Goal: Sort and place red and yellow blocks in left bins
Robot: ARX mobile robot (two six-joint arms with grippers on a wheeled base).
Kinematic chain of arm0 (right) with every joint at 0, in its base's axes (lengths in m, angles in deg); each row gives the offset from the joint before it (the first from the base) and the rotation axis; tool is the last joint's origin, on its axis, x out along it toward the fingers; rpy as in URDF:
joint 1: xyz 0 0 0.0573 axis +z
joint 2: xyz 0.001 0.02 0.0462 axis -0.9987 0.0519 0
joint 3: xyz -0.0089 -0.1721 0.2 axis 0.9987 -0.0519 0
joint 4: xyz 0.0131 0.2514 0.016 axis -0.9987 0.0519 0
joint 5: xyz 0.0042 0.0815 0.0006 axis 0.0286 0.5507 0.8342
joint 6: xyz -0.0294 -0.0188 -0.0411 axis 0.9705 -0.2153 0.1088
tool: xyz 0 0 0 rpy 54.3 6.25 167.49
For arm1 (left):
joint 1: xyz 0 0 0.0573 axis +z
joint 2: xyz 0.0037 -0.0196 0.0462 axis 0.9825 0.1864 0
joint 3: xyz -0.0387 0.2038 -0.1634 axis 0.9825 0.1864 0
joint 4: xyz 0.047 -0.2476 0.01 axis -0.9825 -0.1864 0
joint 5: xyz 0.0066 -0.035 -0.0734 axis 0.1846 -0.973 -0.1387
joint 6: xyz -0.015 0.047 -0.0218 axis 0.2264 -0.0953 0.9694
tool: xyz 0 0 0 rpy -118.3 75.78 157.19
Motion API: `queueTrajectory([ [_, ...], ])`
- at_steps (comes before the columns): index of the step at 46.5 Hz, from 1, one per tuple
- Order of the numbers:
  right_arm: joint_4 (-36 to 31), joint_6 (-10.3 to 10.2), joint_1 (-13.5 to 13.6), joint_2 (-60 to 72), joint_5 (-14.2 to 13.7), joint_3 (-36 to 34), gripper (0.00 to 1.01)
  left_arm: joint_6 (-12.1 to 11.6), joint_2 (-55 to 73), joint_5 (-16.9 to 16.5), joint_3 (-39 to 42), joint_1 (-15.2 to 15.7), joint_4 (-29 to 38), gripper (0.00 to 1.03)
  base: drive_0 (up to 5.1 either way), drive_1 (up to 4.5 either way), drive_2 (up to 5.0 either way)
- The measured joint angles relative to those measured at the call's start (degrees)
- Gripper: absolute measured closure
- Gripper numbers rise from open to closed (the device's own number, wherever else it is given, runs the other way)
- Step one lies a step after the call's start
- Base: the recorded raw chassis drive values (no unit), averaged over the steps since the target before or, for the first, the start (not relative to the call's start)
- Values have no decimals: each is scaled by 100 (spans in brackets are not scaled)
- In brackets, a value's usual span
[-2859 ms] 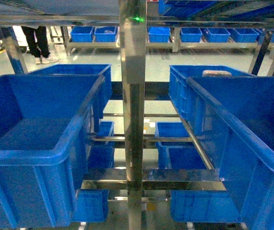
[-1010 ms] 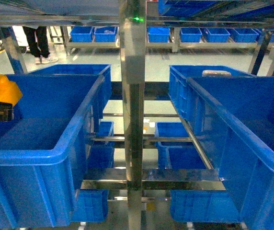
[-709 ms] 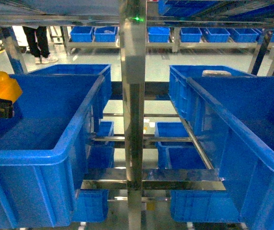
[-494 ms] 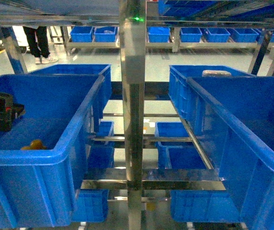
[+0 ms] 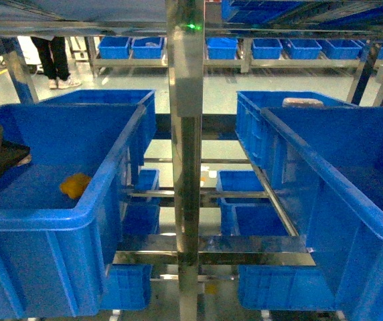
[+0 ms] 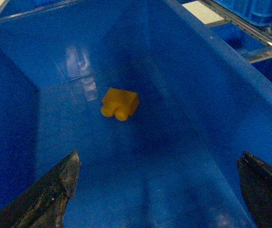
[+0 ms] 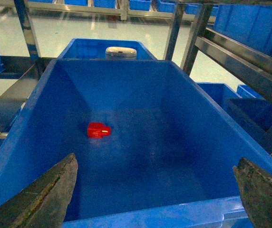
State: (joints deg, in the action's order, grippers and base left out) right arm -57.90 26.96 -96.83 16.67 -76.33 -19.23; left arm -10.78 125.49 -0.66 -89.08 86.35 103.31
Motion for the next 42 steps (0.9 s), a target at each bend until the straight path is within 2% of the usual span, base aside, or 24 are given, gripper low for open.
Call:
queueTrajectory([
  [4, 0, 0, 0, 0, -2, 0, 3, -101, -483, -118, 350, -11, -22, 5, 0, 0, 0],
  [8, -7, 0, 0, 0, 0, 0, 3, -11, -979, -334, 570, -9, -28, 5, 0, 0, 0],
  [11, -2, 0, 0, 0, -2, 0, 3, 212, -1384, -476, 695, -11, 275, 5, 0, 0, 0],
  [15, -2, 0, 0, 0, 0, 0, 3, 691, -2031, -527, 765, -109, 647, 5, 0, 0, 0],
  [16, -2, 0, 0, 0, 0, 0, 3, 964, -2293, -518, 811, -179, 796, 5, 0, 0, 0],
  [22, -2, 0, 0, 0, 0, 0, 3, 1631, -2997, -503, 898, -409, 730, 5, 0, 0, 0],
  [25, -4, 0, 0, 0, -2, 0, 3, 1805, -3010, -490, 898, -398, 745, 5, 0, 0, 0],
  [31, -11, 0, 0, 0, -15, 0, 3, 1939, -2828, -437, 946, -382, 671, 5, 0, 0, 0],
  [40, -7, 0, 0, 0, -15, 0, 3, 1978, -2885, -444, 984, -382, 697, 5, 0, 0, 0],
  [41, -33, -4, -2, 4, -7, 0, 3, 1961, -2887, -367, 992, -402, 778, 6, 0, 0, 0],
  [42, -315, -50, -17, 59, 96, -52, 5, 1932, -2887, -125, 1051, -485, 1008, 9, 0, 0, 0],
])
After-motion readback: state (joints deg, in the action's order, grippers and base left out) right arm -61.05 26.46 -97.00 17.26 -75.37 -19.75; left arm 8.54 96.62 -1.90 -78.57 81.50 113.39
